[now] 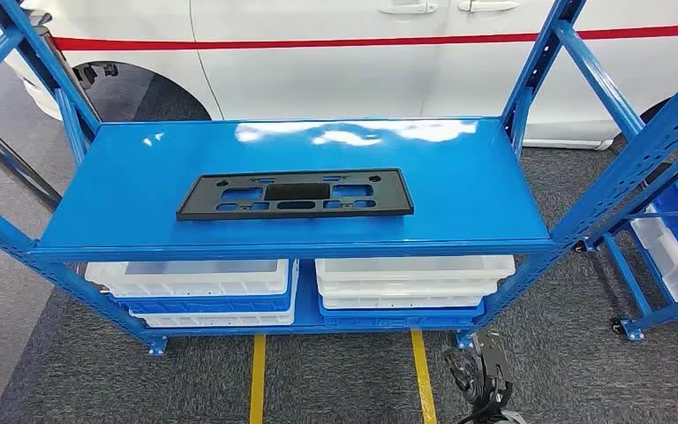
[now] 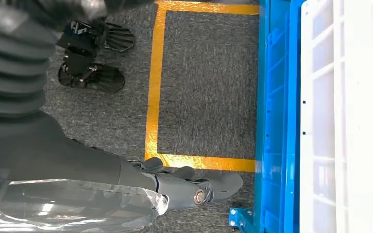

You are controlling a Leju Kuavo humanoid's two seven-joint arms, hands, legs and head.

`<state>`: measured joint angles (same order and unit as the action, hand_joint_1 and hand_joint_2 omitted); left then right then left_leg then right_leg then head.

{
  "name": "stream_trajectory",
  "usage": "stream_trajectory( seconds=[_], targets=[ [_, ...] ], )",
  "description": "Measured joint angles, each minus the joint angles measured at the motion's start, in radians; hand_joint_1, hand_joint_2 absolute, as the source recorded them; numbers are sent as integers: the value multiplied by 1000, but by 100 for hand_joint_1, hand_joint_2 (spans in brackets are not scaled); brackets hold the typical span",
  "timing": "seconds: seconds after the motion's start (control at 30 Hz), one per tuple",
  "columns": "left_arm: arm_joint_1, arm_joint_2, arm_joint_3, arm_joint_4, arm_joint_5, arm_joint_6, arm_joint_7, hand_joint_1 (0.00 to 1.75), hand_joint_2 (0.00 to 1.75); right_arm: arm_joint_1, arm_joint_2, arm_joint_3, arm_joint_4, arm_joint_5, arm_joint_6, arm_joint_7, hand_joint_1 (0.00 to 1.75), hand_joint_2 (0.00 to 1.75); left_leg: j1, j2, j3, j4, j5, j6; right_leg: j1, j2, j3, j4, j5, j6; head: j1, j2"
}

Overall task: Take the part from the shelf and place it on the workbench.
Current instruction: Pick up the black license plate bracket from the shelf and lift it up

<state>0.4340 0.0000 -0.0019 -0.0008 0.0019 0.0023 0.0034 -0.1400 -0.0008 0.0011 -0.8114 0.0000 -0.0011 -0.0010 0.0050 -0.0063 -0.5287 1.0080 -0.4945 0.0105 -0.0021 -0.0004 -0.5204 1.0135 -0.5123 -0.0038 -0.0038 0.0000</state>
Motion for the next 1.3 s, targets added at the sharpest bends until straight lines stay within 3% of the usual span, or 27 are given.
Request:
stream_trajectory(
  seconds=[0.2, 0.47, 0.57, 0.6, 0.63, 0.7, 0.77, 1.3],
  targets=[
    [-23, 0, 0, -16, 0, 0, -1, 0, 175, 20, 0, 0, 22, 0, 0, 0, 0, 175, 0, 0, 3, 1, 0, 0, 0, 0, -1, 0, 0, 0, 0, 0],
    [-162, -1, 0, -156, 0, 0, -5, 0, 175, 157, 1, 0, 171, 0, 0, 3, 0, 175, 0, 1, 3, 0, 0, 0, 0, 2, 0, 0, 0, 0, 0, 0],
    [-207, -1, 0, -218, 0, 0, -5, 0, 44, 201, 1, 0, 233, 0, 0, 3, 0, 175, 0, 1, 3, 0, 0, 0, 0, 1, 0, 0, 0, 0, 0, 0],
    [-221, -1, 0, -237, 0, 0, -5, 0, 0, 214, 1, 0, 253, 0, 0, 3, 0, 131, 0, 1, 3, 0, 0, 0, 0, 1, 0, 0, 0, 0, 0, 0],
    [-233, -1, 0, -256, 0, 0, -5, 0, 0, 227, 1, 0, 272, 0, 0, 3, 0, 87, 0, 0, 3, 0, 0, 0, 0, 1, 0, 0, 0, 0, 0, 0],
    [-254, -1, 0, -289, 0, 0, -5, 0, 0, 249, 1, 0, 305, 0, 0, 3, 0, 87, 0, 0, 2, 0, 0, 0, 0, 1, 1, 0, 0, 0, 0, 0],
    [-270, -1, 0, -315, 0, 0, -5, 0, 0, 264, 1, 0, 331, 0, 0, 3, 0, 175, 0, 1, 2, 0, 0, 0, 0, 1, 1, 0, 0, 0, 0, 0],
    [-286, -1, 0, -369, 0, 0, -5, 0, 0, 279, 1, 0, 390, 0, 0, 3, 0, 175, 0, 1, 3, 0, 0, 0, 0, 1, 0, 0, 0, 0, 0, 0]
  ],
)
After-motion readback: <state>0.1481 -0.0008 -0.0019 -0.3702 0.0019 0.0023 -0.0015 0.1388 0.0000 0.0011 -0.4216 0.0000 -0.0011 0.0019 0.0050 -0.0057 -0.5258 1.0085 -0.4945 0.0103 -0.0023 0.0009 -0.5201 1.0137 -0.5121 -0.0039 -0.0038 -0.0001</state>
